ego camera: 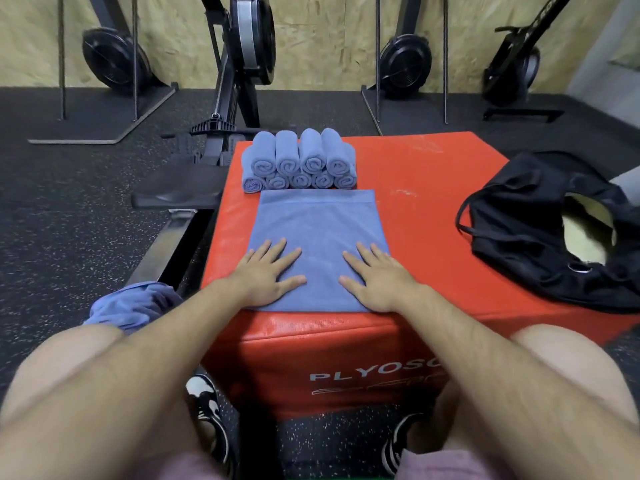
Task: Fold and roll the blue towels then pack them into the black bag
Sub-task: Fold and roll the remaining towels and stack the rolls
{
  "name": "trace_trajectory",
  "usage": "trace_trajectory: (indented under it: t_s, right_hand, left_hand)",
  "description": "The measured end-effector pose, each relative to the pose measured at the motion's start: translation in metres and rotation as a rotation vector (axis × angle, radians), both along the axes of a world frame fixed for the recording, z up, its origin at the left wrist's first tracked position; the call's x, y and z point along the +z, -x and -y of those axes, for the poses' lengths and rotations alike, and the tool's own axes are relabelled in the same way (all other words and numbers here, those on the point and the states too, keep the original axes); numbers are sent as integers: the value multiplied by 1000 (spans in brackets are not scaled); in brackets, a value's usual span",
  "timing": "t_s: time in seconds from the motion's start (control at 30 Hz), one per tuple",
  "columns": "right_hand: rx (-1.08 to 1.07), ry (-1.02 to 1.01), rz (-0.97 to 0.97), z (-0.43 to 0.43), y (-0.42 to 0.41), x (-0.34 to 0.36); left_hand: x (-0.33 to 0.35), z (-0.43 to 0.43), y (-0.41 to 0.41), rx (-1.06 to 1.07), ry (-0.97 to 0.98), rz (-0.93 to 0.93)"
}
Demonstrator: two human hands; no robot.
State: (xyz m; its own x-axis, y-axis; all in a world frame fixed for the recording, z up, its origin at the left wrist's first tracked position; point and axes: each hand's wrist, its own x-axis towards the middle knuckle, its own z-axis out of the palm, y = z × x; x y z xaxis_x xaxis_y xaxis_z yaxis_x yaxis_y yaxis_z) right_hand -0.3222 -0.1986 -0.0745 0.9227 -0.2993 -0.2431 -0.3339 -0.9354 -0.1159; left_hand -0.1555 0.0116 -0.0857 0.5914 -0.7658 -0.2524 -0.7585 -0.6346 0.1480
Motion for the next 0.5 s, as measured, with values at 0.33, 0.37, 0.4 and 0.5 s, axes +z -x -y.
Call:
trace_trajectory:
  t_s: [0.33,0.37,0.4,0.5]
  right_hand:
    - [113,28,-78,-3,13,47]
    - [109,40,-78,3,1,51]
    - [107,62,-81,10,-12,54]
    - [93,109,-82,37,-55,60]
  left_hand:
    - [29,-8,1,-102,196,109]
    - [32,0,-10,-89,205,106]
    - [34,9,-22,-74,209,107]
    - [39,30,-63,-20,169,117]
